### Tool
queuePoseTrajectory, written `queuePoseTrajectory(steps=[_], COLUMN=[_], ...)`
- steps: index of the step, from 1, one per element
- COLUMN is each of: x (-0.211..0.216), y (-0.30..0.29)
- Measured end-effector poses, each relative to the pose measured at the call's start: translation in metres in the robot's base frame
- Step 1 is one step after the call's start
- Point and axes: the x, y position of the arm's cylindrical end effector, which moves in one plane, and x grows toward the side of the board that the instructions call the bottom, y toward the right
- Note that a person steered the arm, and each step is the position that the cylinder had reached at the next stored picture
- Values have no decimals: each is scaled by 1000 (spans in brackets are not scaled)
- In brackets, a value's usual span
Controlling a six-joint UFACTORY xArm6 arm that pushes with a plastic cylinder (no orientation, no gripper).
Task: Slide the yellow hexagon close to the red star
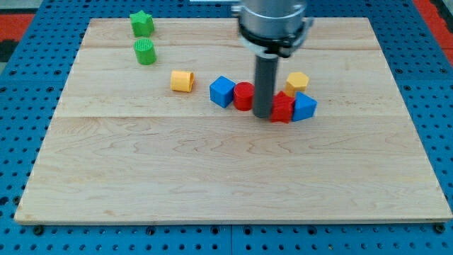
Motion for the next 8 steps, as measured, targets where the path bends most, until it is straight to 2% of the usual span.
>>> queuePoseTrajectory(steps=[2, 3, 4, 5, 7, 8], x=[1, 41, 36, 4, -6, 14], y=[72, 86, 105, 117, 107, 90])
